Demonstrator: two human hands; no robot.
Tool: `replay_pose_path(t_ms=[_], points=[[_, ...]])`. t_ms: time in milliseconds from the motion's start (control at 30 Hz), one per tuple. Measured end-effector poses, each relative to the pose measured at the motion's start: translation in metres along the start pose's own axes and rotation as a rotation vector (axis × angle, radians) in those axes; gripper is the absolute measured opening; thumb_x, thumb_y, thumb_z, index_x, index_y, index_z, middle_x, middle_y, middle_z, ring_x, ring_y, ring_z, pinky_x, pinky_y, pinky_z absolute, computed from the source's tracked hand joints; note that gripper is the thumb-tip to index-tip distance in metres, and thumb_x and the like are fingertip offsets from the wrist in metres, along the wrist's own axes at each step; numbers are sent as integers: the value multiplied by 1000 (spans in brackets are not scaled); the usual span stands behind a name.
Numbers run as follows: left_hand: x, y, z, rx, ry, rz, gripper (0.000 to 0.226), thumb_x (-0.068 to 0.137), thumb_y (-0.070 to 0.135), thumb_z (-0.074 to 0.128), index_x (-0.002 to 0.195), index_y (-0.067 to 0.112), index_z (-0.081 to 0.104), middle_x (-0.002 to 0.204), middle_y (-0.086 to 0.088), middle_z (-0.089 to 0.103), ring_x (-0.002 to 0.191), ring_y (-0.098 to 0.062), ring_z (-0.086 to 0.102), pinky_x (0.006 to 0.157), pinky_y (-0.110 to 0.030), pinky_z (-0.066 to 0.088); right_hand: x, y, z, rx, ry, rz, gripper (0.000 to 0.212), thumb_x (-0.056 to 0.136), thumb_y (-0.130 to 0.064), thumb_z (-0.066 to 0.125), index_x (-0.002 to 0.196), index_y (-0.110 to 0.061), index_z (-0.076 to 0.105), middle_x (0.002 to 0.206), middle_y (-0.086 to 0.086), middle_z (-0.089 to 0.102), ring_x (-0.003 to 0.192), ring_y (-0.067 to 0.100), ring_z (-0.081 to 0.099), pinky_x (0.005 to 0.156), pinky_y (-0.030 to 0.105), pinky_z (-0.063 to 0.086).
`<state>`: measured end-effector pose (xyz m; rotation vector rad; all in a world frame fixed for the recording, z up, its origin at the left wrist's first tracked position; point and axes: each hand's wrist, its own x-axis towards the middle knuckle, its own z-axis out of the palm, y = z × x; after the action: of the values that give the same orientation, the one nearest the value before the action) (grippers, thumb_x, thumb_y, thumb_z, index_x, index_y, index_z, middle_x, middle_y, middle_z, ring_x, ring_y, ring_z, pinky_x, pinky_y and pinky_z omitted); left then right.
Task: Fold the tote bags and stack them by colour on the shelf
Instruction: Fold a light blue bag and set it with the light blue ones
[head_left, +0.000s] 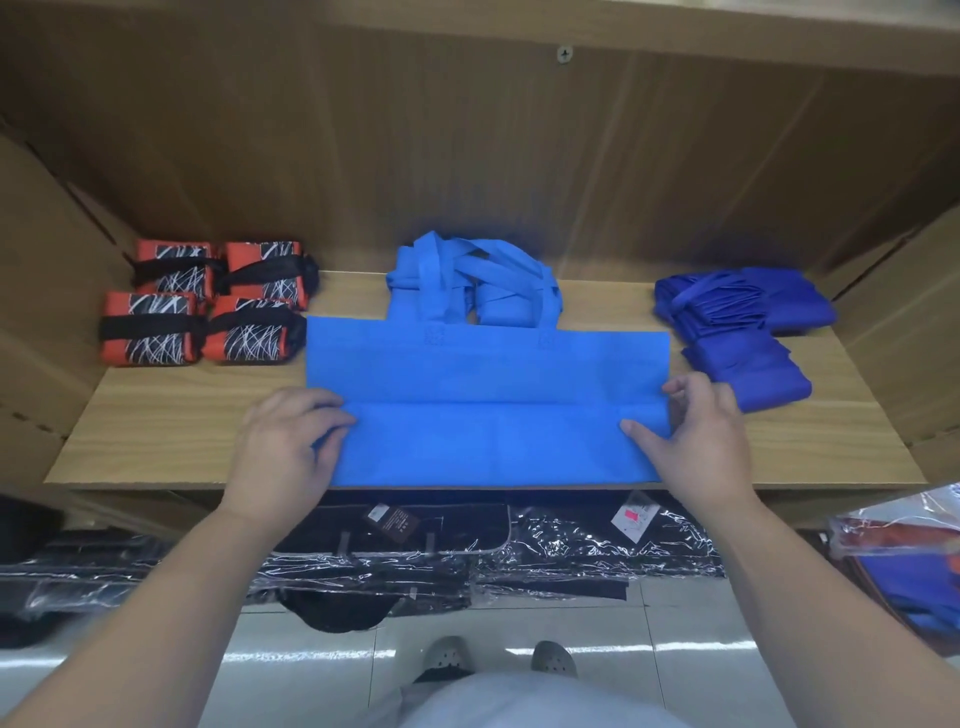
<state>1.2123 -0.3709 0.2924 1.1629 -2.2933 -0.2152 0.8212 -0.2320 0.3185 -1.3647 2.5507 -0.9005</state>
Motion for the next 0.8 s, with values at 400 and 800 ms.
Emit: replay_pose_path(t_ms=[400, 800], points=[[-15, -14, -15, -69, -319, 62, 70, 72, 44, 86, 135, 26, 63, 146, 7, 53, 138, -21, 47, 113, -46, 36, -6, 26, -15, 145, -366, -320, 56, 70, -63, 80, 115, -31, 72, 123, -21, 64, 123, -7, 51, 108, 8, 28], [0, 4, -23, -608, -192, -441, 12, 88, 45, 75, 83, 34, 74, 68, 15, 66, 61, -6, 53, 59, -22, 42, -4, 24, -52, 367, -425, 38, 20, 85, -17, 80, 101, -28, 73, 100, -3, 75, 81, 3, 61, 73, 9, 44]])
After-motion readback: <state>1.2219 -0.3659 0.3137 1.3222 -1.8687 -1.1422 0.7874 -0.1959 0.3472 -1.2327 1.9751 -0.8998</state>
